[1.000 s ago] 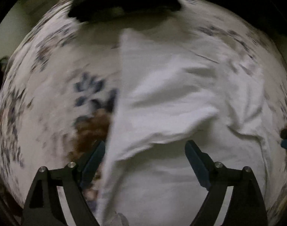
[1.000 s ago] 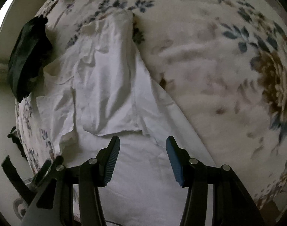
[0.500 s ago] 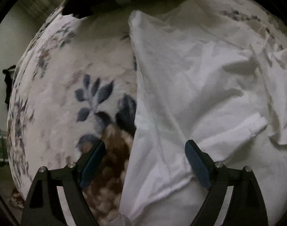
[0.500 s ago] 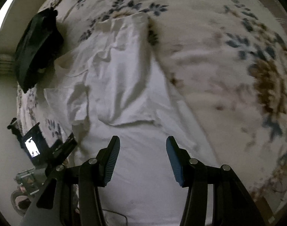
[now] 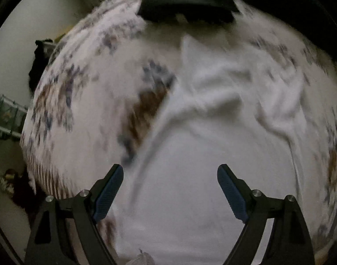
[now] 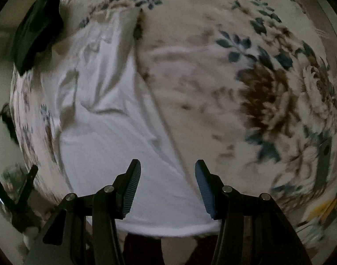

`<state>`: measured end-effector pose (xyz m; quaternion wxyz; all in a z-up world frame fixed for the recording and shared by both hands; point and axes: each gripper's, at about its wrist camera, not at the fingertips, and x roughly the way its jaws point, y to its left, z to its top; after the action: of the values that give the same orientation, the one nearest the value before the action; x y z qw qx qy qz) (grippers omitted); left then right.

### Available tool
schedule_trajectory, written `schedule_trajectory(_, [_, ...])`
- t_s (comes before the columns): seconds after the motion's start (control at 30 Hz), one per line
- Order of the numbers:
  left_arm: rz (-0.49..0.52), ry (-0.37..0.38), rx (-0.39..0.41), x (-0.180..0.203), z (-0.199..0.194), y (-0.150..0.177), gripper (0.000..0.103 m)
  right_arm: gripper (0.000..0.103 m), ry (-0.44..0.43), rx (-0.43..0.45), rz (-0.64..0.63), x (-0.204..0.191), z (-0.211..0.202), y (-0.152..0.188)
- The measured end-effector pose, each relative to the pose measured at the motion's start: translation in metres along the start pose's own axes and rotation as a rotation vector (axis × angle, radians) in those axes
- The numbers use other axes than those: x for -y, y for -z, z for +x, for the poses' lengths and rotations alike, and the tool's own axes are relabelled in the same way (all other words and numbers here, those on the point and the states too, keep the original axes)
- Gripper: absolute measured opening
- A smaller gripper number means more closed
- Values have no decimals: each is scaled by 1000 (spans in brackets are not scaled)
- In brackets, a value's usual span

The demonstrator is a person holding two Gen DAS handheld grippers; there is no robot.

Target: Fold small clothes

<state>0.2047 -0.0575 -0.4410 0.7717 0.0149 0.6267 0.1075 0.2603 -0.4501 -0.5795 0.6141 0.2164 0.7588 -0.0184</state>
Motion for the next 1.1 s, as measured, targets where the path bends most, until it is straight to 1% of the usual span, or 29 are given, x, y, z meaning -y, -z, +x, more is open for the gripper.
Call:
schedule_trajectory(0.03, [1,10,-32,15,-1,16,87,53,0,-9,-20,13,-3,-1])
schedule_trajectory(0.07, [8,31,-79,38,0,40,87,53,9,-20,-39,28,-7,-1])
schedule_trajectory(0.13, [25,76,-160,75,8,70,87,53,49,-37,-62,63,-13,-4])
schedule_trajectory(0.17, [28,111,-203,96,13,86,87,53,58,-43,-66,77,-15,-6])
schedule_trajectory(0.2, [22,174,-258,123,21,107,87,53,71,-50,-65,94,-16,-9])
schedule_trajectory(0.27, [5,250,-327,156,32,131,87,53,98,-55,-37,126,-17,-17])
schedule_trajectory(0.3, [-15,308,-363,174,40,144,87,53,102,-59,-14,142,-16,-21])
schedule_trajectory(0.4, [-45,414,-439,220,61,172,86,53,96,-65,33,173,-12,-32])
schedule_trajectory(0.47, [-50,441,-458,243,75,184,86,53,108,-65,41,184,-8,-38])
schedule_trajectory(0.5, [-39,428,-465,253,84,190,77,53,113,-66,40,187,-5,-39])
schedule_trajectory(0.53, [-22,392,-470,260,90,194,50,53,117,-69,41,189,-2,-41])
schedule_trajectory(0.57, [-10,340,-469,262,92,198,38,53,116,-74,44,191,2,-43])
schedule_trajectory(0.6, [-29,342,-456,256,90,199,24,53,112,-80,44,191,5,-44])
schedule_trajectory(0.63, [-53,366,-444,250,86,200,9,53,111,-85,45,188,7,-45])
schedule_trajectory(0.67, [-80,396,-425,237,78,201,6,53,112,-91,40,187,10,-47])
schedule_trajectory(0.77, [-78,415,-385,214,63,206,5,53,102,-95,13,172,16,-52])
schedule_trajectory(0.8, [-74,408,-371,205,59,208,4,53,95,-92,-1,165,17,-56])
schedule_trajectory(0.87, [-83,410,-367,196,57,206,3,53,70,-86,-28,149,20,-66])
schedule_trajectory(0.93, [-106,414,-355,183,50,202,2,53,9,-71,-54,128,22,-81])
schedule_trajectory(1.0, [-117,420,-333,176,39,198,2,53,-80,-52,-87,105,22,-103])
schedule_trajectory(1.03, [-68,421,-349,172,35,197,2,53,-122,-46,-100,94,23,-115])
schedule_trajectory(1.1, [-79,423,-319,157,23,190,1,54,-218,-17,-126,67,23,-147])
